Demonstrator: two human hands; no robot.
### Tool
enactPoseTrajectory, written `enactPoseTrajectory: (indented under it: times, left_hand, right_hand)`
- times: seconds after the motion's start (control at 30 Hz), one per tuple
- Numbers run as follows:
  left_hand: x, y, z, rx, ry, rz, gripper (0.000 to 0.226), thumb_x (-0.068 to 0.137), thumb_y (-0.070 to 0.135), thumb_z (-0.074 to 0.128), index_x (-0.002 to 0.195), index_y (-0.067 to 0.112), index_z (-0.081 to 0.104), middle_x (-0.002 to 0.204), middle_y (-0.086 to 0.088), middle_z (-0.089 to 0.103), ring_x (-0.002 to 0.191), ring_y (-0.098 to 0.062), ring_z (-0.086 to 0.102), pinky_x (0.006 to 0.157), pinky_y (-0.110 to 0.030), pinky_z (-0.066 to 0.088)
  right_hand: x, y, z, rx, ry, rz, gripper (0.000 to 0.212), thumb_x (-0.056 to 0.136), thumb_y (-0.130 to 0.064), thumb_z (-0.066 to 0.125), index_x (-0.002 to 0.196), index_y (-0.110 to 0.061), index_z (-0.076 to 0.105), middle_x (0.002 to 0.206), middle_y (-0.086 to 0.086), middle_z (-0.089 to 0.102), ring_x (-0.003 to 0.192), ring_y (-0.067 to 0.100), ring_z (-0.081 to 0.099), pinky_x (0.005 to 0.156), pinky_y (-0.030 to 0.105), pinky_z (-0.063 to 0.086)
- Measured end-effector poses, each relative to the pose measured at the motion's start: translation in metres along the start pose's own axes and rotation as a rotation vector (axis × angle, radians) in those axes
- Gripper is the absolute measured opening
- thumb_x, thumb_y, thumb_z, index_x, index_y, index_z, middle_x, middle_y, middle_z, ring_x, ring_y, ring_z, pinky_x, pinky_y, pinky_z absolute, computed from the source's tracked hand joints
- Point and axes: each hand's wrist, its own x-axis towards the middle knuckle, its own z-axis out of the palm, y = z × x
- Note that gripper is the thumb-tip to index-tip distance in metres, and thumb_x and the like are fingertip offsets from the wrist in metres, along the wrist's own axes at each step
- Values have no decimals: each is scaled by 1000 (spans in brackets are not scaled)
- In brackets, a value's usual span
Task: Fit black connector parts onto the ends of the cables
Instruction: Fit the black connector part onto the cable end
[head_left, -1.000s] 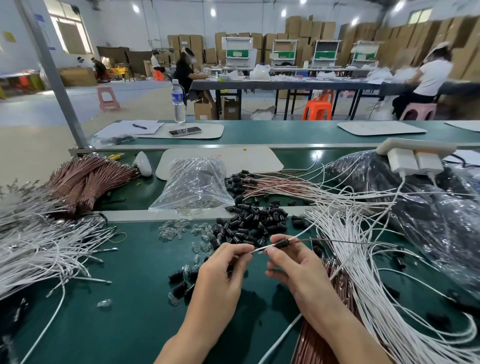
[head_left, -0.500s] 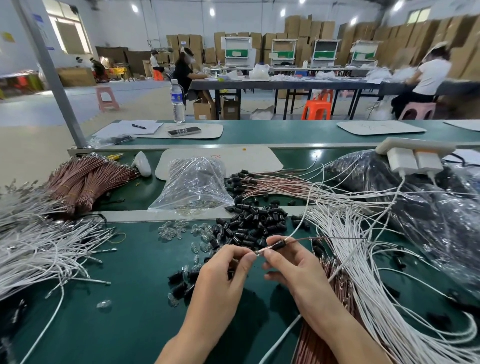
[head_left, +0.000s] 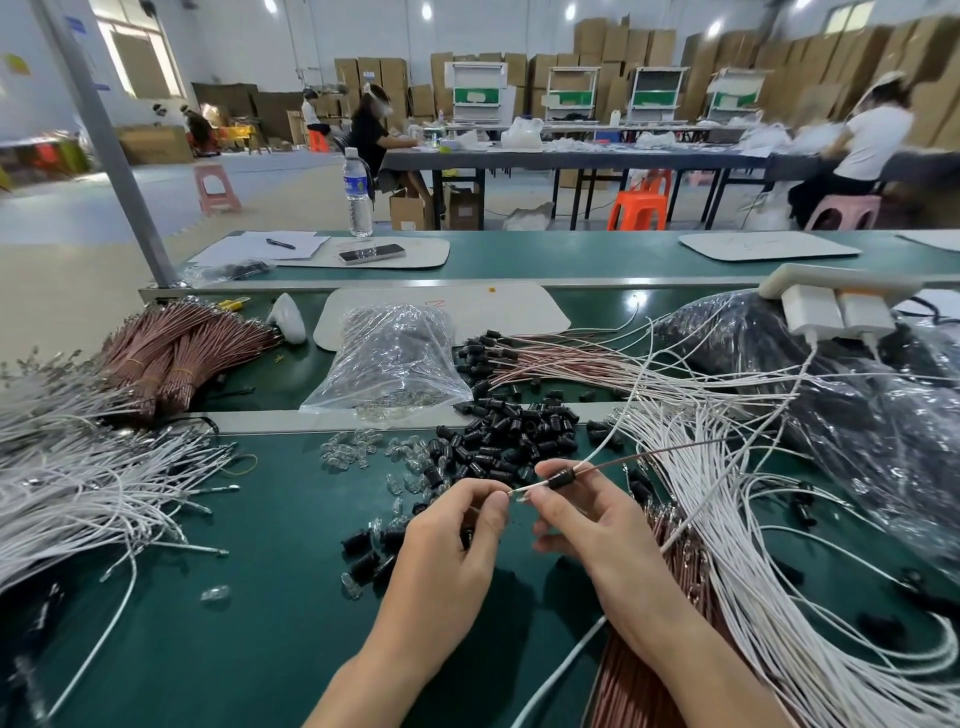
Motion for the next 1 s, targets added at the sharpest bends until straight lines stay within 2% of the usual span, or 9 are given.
enactPoseTrajectory:
  times: [0.13,0.4,0.6,0.7,0.87,1.0]
  left_hand:
    - [0,1,0,-21,-12,4,17,100,54,50,102,44,64,86,11,68,78,-16,64,65,-32,51]
    - [-1,2,-1,-28,-41,-10,18,97,55,49,100,44,63,84,10,68,75,-17,63,66,-35,51]
    - [0,4,-1,-17,-48,-8,13,97,51,52,98,44,62,86,13,69,80,-15,65,67,-30,51]
    - [0,5,-1,-23,-50,-6,13,95,49,52,96,42,62,86,12,69,81,-13,65,67,-28,51]
    - [0,6,-2,-7,-40,-14,14,94,51,52,94,41,62,85,13,69,82,-12,65,67,-19,49]
    - [0,7,-2,13,-43,-30,14,94,53,52,94,43,62,86,14,69,85,-11,65,71,-26,51]
  right_hand:
    - [0,1,1,-16,-14,-3,19,91,-13,73,99,-31,75,85,0,73,73,13,68,66,25,57]
    - [-2,-2,2,-67,-32,-26,22,91,-13,73,99,-34,74,86,1,74,75,14,69,67,25,57]
    - [-2,-2,1,-66,-27,-28,20,90,-13,73,109,-21,71,84,-2,74,73,13,69,66,24,56]
    - [-2,-2,1,-67,-30,-23,22,89,-14,73,110,-20,71,83,-1,73,70,12,67,65,24,56]
    - [-1,-2,2,-44,-37,-3,29,81,-28,75,110,-25,74,85,-1,74,72,11,68,66,23,56]
    - [-1,-3,3,-44,-88,52,23,80,-35,75,102,-30,79,84,1,75,75,9,67,67,21,55]
